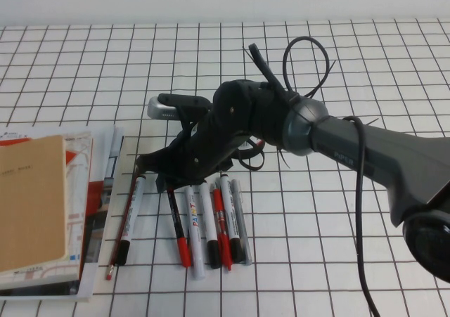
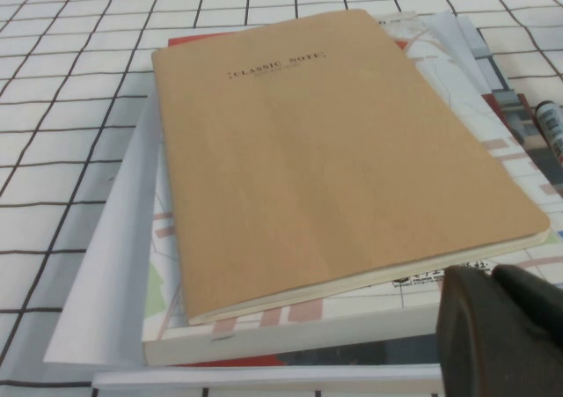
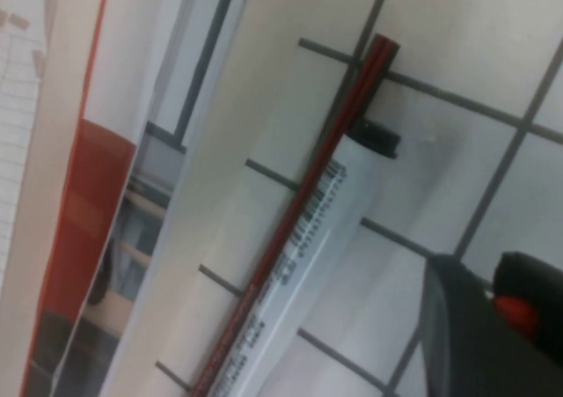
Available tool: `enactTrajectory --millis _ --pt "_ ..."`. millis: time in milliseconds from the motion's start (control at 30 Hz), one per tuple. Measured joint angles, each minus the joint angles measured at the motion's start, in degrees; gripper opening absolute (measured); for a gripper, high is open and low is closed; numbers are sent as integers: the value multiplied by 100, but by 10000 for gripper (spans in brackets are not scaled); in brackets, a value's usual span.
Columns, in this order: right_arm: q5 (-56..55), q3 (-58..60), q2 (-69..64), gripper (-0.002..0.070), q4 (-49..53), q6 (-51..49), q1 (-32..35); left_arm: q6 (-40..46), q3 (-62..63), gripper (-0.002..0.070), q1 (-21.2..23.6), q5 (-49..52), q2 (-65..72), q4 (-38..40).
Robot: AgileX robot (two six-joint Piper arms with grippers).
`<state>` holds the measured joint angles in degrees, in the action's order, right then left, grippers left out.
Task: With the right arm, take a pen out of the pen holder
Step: 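Take a marker out of the pen holder and lay it on the table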
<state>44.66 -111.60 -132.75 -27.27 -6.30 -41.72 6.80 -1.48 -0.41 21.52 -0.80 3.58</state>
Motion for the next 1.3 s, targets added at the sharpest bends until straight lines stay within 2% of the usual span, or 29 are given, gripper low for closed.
enactTrajectory --millis 267,500,600,700,767,867,1000,1300 --pt "-7 -9 -8 243 100 21 0 0 0 -5 0 0 0 0" --pt "219 17 414 276 578 21 -74 0 0 -4 0 0 0 0" --pt "474 30 851 244 919 21 -185 0 0 -4 0 0 0 0" --pt "678 142 1409 156 1296 21 -341 0 0 -4 0 0 0 0" --pt "716 405 1854 71 1548 21 -444 0 0 -4 0 0 0 0" --pt "539 1127 2561 10 1777 21 -529 0 0 -4 0 0 0 0" --pt "163 2333 3623 -9 1945 21 -531 0 0 -4 0 0 0 0" --pt "183 4416 6098 -15 2387 31 -531 0 0 -4 0 0 0 0"
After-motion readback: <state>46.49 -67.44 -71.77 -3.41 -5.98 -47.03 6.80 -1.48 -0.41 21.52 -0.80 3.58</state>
